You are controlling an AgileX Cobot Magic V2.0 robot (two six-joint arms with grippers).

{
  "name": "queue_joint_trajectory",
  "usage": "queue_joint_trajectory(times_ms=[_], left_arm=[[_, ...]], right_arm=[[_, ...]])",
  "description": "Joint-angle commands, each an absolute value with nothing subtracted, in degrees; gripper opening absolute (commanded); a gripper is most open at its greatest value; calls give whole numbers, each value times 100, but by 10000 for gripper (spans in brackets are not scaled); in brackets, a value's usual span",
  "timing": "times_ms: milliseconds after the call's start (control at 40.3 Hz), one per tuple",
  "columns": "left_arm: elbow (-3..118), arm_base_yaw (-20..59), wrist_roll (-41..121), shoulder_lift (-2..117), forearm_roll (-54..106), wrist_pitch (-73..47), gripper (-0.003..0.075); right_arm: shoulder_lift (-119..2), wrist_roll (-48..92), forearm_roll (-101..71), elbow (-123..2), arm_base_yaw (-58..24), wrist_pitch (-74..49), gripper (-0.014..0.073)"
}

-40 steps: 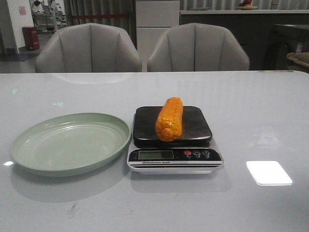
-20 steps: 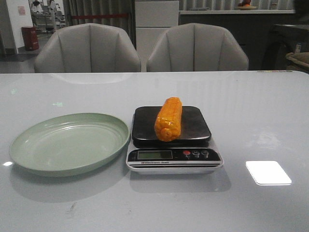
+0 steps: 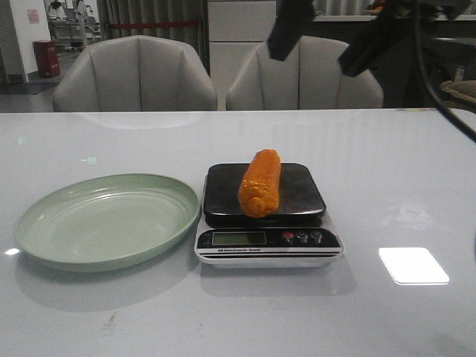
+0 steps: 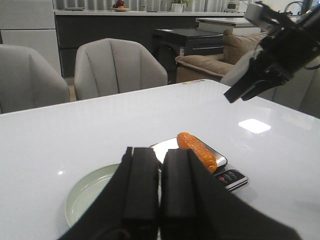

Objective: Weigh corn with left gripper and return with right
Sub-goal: 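Lower the right gripper over the corn on the scale, then grasp the corn with the right gripper and carry it to the plate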

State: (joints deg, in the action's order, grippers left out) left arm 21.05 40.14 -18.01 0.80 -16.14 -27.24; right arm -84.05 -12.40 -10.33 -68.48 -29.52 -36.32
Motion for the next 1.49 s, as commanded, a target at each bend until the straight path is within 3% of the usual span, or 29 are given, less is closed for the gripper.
queue_joint_trajectory(times_ms=[0,199,397,894,993,1093,1217,1465], left_arm=[[2257,4044,-1819,155,-1660,-2260,114],[2257,4044,-1819,155,-1660,-2260,114],[2257,4044,-1819,155,-1660,-2260,114],[2257,4044,-1819,155,-1660,-2260,114],[2257,4044,-1819,155,-1660,-2260,114],[2257,4044,-1819,155,-1660,-2260,114],[2257,4044,-1819,155,-1660,-2260,114],[2257,4044,-1819,155,-1660,-2260,114]], right_arm=[[-8686,-1754,-553,-7567,-3156,-3787,596],[-9646,-3409,1044,-8570,-3622,-4903,596],[-10198,-4366,1066,-9024,-3661,-5132,596],[-11198,-4861,596,-9136,-3644,-5179,591],[-11295,-4856,446,-9142,-3644,-5196,500],[-11292,-4850,373,-9150,-3652,-5148,321],[-11295,-4789,316,-9396,-3701,-5224,165],[-11358,-4401,234,-10093,-4180,-4939,137]])
